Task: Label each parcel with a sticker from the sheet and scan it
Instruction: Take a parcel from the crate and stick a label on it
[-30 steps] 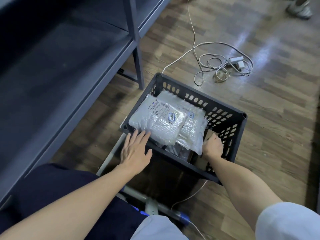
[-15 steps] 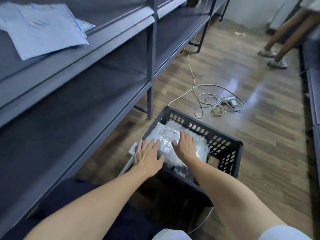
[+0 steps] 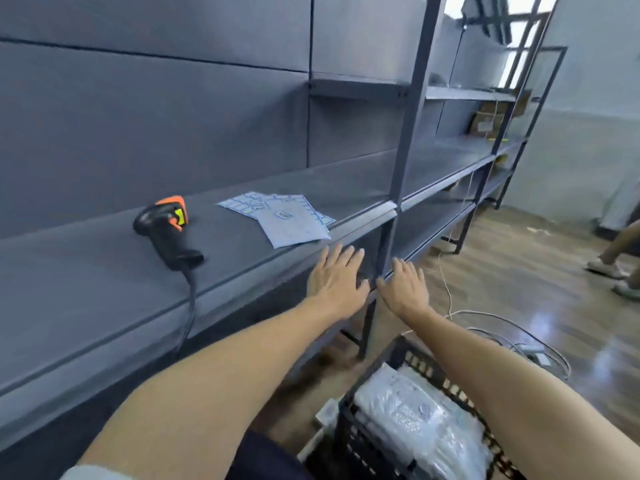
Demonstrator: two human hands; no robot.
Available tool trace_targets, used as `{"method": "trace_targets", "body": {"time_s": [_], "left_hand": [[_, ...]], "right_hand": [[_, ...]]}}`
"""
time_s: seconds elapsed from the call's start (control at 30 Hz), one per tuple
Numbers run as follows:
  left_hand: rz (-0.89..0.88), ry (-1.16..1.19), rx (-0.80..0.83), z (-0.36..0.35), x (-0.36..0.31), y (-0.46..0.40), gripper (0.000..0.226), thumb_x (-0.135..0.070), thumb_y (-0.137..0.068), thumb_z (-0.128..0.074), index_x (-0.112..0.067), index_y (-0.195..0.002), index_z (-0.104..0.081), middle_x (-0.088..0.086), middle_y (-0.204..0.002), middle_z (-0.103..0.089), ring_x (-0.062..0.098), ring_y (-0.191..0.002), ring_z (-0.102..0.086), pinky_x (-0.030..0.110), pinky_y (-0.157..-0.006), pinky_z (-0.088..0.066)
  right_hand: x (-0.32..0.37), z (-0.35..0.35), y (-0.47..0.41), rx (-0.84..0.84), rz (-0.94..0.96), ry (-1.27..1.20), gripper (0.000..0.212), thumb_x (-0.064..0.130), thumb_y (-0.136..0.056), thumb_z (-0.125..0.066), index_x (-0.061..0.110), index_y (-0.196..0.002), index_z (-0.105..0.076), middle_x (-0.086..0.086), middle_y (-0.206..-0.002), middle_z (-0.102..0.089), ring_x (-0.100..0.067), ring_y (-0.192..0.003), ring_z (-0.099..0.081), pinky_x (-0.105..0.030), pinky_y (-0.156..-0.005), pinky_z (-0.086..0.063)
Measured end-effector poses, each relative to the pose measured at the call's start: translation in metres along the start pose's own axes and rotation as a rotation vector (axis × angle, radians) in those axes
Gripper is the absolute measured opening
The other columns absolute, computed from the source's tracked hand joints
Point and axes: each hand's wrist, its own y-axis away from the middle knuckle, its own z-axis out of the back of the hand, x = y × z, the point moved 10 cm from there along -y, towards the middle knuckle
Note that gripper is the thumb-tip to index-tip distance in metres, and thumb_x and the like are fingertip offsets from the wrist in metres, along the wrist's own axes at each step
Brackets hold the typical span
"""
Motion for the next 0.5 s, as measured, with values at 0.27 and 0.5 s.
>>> {"method": "trace_targets", "body": {"time_s": [0.27,0.5], "left_hand": [[0.279,-0.151,-0.154,0.125,0.136,0.048,0.06,-0.04,-0.098,-0.034,-0.018,-0.151,-0.02,-0.001,-0.158,-0.021,0.02,-0.147,-0.004,0.034,-0.119,0.006],[0.617,-0.255,-0.204,0.194,0.252,0.167,0.059,-0.041,-0.098,-0.035,-0.019,-0.151,-0.021,0.001,-0.156,-0.026,0.021,-0.146,-0.013,0.035,-0.119,-0.003]], "right_hand": [[0.209,0.073,-0.019,-0.098,0.371,-0.11,0.053,0.028,-0.092,-0.047,0.002,-0.137,-0.037,-0.012,-0.138,-0.046,-0.028,-0.129,-0.038,-0.035,-0.109,-0.026],[0.395,0.076,0.045,-0.089,0.735,-0.193,0.049,0.026,-0.092,-0.046,0.001,-0.134,-0.04,-0.012,-0.135,-0.048,-0.028,-0.127,-0.04,-0.035,-0.106,-0.026]]}}
